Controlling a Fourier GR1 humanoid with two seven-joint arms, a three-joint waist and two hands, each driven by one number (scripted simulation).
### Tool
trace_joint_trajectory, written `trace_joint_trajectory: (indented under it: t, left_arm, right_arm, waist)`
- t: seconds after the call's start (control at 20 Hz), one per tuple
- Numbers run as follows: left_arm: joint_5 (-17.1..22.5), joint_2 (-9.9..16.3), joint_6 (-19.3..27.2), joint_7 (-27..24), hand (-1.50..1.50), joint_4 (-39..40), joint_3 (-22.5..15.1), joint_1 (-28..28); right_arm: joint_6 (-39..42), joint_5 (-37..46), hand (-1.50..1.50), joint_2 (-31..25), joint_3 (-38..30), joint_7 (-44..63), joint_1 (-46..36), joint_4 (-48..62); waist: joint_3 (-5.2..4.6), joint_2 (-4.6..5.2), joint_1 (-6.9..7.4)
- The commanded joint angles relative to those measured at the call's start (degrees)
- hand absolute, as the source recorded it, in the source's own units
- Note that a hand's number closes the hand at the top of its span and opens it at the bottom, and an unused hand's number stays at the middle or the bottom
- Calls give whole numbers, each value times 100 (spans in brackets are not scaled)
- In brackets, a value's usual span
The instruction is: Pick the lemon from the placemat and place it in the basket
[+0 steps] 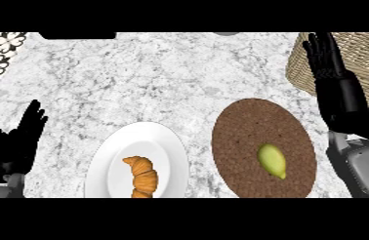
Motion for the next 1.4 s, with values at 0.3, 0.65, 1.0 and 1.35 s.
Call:
trace_joint_trajectory:
  t: [0.3, 0.65, 1.0, 1.35]
  left_arm:
    - [-59, -25, -485, 170, 0, -172, -368, -560]
    - [72, 15, -532, 470, 0, -327, -293, -688]
    - [137, 187, -657, 728, 0, -400, -111, -747]
    - [115, 219, -590, 587, 0, -341, 27, -544]
  right_arm:
    - [2876, -7, 150, -864, 299, -2194, -1351, -1667]
    - [2543, 1932, -150, -446, 1527, -4677, 831, -2705]
    - [1892, 3241, -150, -1646, 1226, -4907, 3313, -3843]
    - [795, 3946, -150, -1698, -948, -3532, 3878, -4294]
  waist:
    - [107, -132, 54]
    - [148, -15, -168]
    - [113, -55, -236]
    - [102, -107, -492]
